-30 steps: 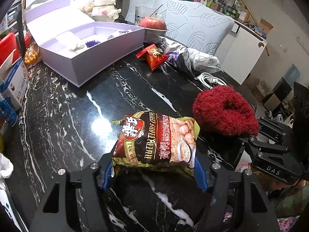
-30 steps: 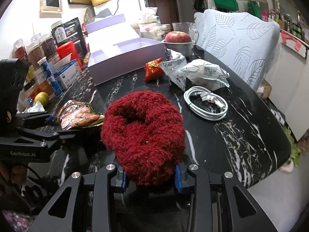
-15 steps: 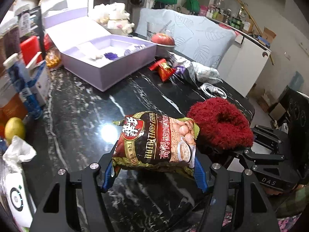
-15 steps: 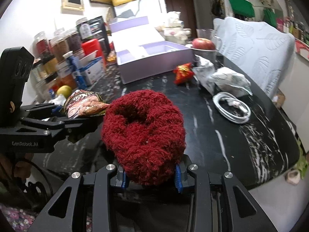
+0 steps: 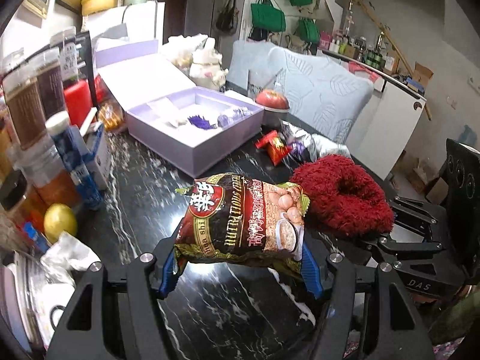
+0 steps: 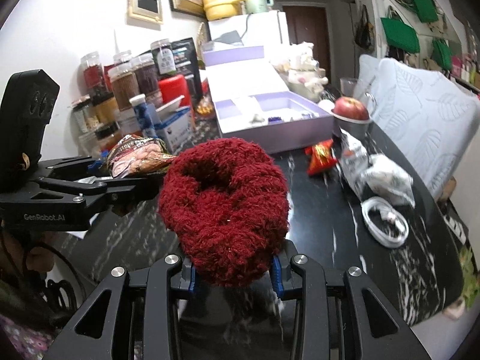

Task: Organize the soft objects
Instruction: 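Carry the snack bag and red fluffy ball with both grippers toward the lavender box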

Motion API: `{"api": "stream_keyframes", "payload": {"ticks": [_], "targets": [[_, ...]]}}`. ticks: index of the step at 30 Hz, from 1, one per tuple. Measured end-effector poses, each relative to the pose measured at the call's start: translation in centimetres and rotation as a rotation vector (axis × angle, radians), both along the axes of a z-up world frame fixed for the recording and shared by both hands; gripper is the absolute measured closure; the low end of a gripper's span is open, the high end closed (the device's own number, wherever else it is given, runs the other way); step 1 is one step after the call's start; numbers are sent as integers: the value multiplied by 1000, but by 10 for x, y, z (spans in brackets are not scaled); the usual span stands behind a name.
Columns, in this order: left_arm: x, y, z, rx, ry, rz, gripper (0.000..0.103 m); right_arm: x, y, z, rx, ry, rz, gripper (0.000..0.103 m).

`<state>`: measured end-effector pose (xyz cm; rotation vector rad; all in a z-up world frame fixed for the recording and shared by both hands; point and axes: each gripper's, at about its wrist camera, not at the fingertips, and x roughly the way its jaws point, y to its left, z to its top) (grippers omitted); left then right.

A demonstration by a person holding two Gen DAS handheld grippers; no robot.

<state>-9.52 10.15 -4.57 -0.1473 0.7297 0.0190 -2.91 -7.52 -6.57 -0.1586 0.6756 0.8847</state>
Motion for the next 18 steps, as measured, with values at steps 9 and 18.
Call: {"api": "stream_keyframes", "payload": {"ticks": [9, 18], "targets": [[10, 17, 31, 44, -85, 23, 38, 16, 20, 35, 23, -84, 37, 68], [33, 32, 62, 92, -153, 45, 38, 41, 38, 62, 45, -142, 69, 68]]}}
